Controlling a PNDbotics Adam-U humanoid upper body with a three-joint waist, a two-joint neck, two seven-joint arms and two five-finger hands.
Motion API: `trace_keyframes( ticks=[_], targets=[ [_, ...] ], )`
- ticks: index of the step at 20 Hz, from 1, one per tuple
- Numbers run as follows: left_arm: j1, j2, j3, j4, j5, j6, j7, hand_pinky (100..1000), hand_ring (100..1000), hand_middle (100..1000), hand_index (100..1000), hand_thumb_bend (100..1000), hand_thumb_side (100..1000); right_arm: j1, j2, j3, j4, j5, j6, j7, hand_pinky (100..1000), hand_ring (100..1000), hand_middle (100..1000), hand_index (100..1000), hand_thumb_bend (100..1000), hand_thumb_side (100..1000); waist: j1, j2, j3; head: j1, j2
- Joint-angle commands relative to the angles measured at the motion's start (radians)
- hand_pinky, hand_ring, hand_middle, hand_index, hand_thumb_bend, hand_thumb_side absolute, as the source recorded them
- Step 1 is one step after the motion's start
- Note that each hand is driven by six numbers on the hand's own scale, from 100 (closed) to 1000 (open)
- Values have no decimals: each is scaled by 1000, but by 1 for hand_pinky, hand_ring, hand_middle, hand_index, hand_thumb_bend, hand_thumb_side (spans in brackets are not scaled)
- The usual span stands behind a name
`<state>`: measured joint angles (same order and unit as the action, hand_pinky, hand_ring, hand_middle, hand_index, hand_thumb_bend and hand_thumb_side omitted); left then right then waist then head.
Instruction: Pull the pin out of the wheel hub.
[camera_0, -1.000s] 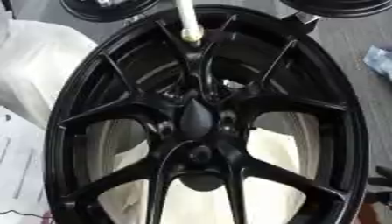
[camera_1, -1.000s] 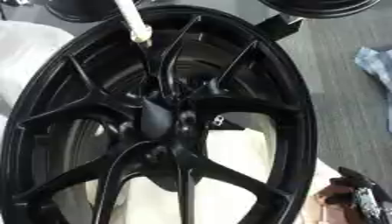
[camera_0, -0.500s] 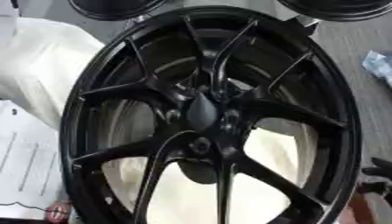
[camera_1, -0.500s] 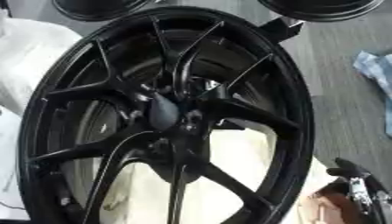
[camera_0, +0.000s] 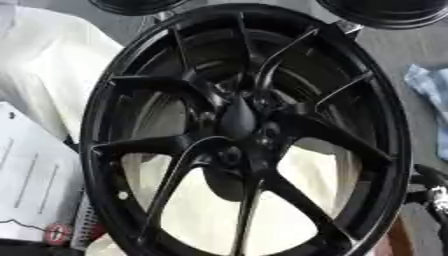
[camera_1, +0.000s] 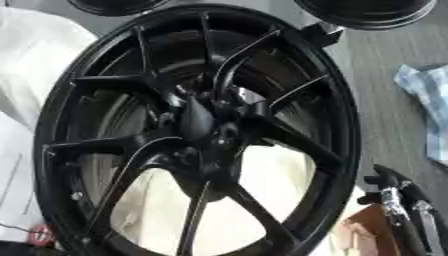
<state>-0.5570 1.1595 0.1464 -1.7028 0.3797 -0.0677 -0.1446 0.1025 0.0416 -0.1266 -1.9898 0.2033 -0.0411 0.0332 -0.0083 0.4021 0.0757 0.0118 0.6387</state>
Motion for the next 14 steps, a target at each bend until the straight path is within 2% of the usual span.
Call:
trace_keyframes(
  ticks=[1,4,7,10,14],
  targets=[
    [72,28,59,9,-36,-2,63,670,530,263,354,100,479,10,-3,-16,-10,-18,-22,-9,750,520,656,810,100,723,-2,-30,7,-21,12],
    [199,-44,80,-34,-124,12,142,677,536,274,366,100,466,14,2,-31,-10,-32,-35,-20,750,520,657,811,100,710,-11,-39,9,-29,15],
    [307,-138,72,-124,-214,37,218,676,536,275,368,100,456,9,6,-39,-10,-47,-42,-24,751,520,658,812,100,697,-21,-41,5,-29,13],
    [386,-226,57,-189,-315,85,279,676,537,276,370,100,435,6,11,-43,-10,-62,-46,-21,751,520,658,812,100,694,-32,-41,0,-26,8],
    [451,-309,58,-181,-393,142,346,674,532,269,365,100,426,12,22,-51,-10,-64,-54,-24,752,520,658,812,100,684,-39,-42,-7,-25,-2]
  ],
)
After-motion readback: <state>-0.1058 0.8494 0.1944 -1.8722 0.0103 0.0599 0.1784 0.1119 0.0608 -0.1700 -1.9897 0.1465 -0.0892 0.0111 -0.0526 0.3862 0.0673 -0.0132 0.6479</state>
